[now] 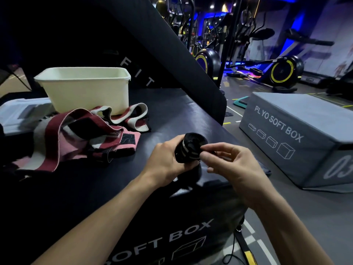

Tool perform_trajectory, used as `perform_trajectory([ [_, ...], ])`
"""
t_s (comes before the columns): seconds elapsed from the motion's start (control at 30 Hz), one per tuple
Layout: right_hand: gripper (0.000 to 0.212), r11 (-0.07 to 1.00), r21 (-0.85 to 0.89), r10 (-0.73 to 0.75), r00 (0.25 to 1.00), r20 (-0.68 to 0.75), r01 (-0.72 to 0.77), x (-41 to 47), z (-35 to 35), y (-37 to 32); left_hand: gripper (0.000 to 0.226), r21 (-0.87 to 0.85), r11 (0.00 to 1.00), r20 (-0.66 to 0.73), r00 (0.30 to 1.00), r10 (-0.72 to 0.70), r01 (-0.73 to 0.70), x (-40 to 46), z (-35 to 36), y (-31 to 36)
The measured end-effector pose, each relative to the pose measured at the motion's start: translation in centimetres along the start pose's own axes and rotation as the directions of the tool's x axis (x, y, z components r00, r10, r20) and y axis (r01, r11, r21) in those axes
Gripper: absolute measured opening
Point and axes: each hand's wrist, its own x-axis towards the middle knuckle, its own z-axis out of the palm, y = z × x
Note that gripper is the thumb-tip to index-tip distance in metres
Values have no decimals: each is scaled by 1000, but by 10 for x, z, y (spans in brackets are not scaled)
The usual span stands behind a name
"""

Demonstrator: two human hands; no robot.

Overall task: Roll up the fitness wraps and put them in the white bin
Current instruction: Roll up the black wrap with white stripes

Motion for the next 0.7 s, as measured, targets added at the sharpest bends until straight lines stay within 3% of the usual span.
perform_trajectory([
  [0.07,31,971,-231,-58,998,-2,56,-2,-2,3,62,10,1000,-3,1000,8,-8,0,0,0],
  [0.17,16,797,-581,-216,976,-19,165,-2,1,12,60,2,1000,7,1000,5,-5,0,0,-1],
  [0.3,9,619,-690,-462,884,66,375,-2,-5,14,58,-6,1000,9,1000,5,-5,0,0,0],
  [0.37,12,639,-623,-506,856,104,452,-4,-6,11,57,-19,1000,12,1000,1,-1,0,1,1],
  [0.5,15,790,-361,-509,858,65,496,-2,-1,8,55,-5,1000,19,1000,10,-10,-1,1,1],
  [0.63,21,899,-148,-421,906,-37,411,1,5,6,57,8,1000,20,1000,15,-15,-1,1,1],
  [0.7,22,958,-21,-286,954,-94,285,1,8,7,58,11,1000,15,1000,18,-18,0,2,0],
])
